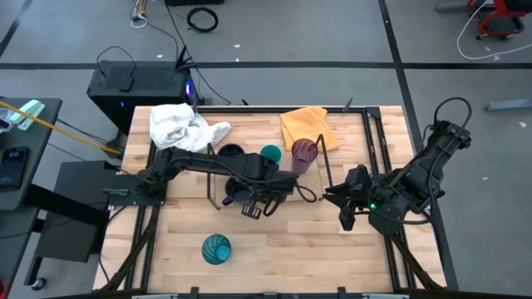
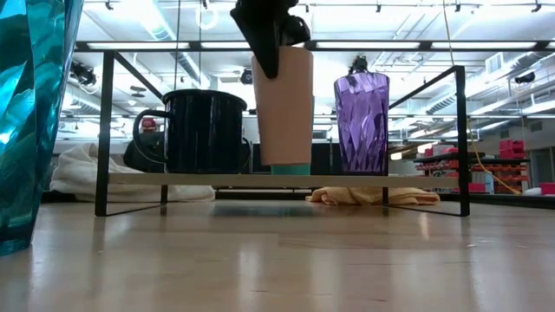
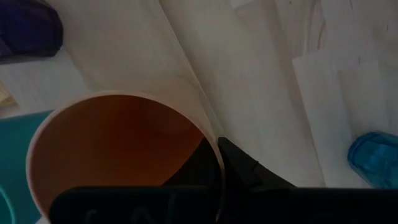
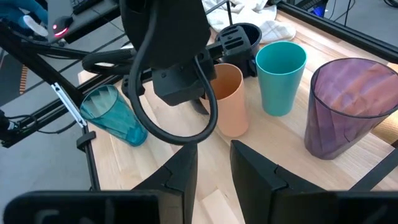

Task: Stack small to large cups/mugs on shelf
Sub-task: Put the orange cup on the shelf

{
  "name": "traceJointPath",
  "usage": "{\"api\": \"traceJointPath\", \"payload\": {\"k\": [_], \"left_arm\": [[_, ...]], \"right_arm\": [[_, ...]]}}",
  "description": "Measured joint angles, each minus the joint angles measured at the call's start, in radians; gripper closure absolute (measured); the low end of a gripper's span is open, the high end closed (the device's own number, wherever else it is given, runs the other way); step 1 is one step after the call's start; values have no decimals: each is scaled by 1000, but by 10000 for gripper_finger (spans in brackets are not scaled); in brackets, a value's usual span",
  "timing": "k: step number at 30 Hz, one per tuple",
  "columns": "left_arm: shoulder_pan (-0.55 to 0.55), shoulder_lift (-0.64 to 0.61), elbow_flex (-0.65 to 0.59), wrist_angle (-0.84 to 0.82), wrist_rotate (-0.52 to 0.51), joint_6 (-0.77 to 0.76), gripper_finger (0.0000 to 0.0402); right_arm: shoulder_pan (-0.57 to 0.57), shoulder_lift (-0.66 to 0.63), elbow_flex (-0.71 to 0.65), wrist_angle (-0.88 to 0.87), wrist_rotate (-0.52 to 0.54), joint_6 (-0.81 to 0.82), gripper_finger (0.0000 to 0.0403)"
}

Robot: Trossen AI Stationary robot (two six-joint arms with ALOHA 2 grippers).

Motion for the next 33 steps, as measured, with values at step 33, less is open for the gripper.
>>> {"api": "traceJointPath", "payload": {"k": [33], "left_arm": [[13, 0, -1, 13, 4, 23, 388]], "right_arm": [[2, 0, 0, 15, 0, 0, 300]]}}
